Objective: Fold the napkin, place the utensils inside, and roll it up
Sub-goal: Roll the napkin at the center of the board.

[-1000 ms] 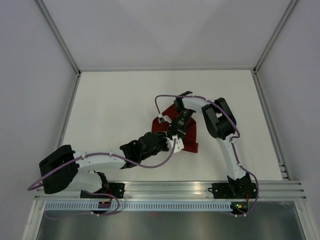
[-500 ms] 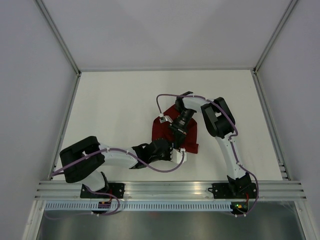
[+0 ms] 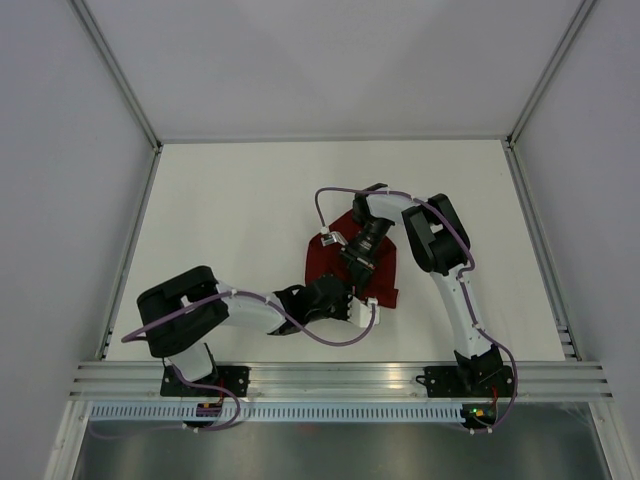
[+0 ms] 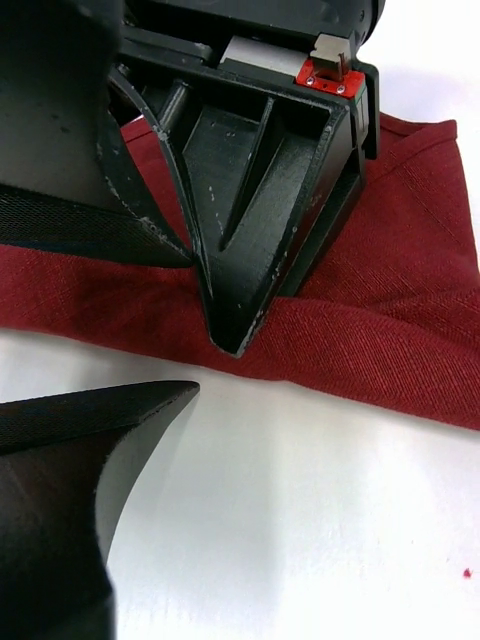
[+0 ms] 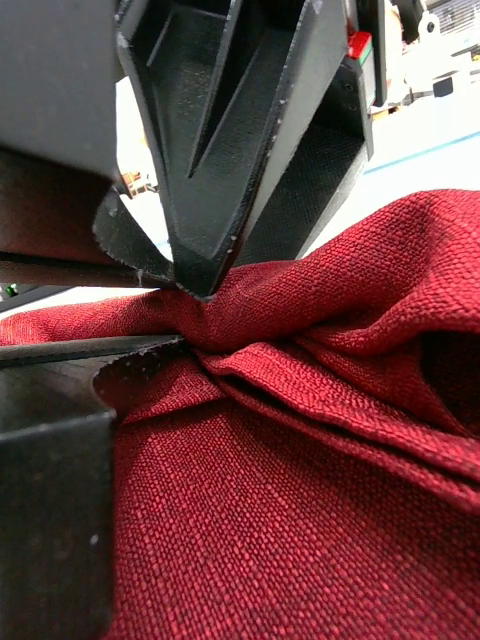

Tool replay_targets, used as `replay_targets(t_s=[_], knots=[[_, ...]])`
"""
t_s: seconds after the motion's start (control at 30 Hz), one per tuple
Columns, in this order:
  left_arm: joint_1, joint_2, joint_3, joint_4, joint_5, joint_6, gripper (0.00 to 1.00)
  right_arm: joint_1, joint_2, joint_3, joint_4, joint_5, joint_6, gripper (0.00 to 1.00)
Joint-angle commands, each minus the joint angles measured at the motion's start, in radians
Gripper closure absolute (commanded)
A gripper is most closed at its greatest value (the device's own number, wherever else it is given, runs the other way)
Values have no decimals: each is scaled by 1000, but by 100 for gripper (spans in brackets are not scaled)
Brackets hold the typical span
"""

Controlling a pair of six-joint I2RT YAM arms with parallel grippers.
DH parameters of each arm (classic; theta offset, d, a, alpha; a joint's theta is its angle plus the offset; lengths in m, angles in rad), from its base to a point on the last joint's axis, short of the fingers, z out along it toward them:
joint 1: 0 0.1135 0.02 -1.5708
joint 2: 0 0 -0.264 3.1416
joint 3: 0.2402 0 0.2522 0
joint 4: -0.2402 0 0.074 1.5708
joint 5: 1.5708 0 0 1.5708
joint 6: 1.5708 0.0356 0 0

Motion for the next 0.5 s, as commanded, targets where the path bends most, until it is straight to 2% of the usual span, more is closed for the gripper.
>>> replay_targets(t_s=[0.0, 0.13, 0.23, 0.3, 0.33, 0.37, 0.43, 0.47], knots=[[17, 45, 28, -43, 62, 29, 45, -15, 76, -20, 166, 207, -62, 99], [26, 66, 53, -99, 101, 8, 58, -19, 76, -20, 158, 198, -68, 100], [27, 83, 76, -140, 118, -23, 78, -26, 76, -17, 152, 187, -70, 100], [30, 94, 88, -155, 131, -39, 85, -29, 72, -14, 147, 173, -71, 100], [30, 97, 94, -168, 140, -58, 94, -29, 72, -12, 141, 167, -71, 99], [32, 100, 102, -181, 154, -69, 97, -32, 69, -9, 138, 159, -73, 99], [35, 103, 102, -186, 171, -106, 98, -36, 63, -1, 131, 129, -70, 94], [36, 104, 102, -191, 185, -118, 98, -45, 52, 2, 131, 117, -67, 86]])
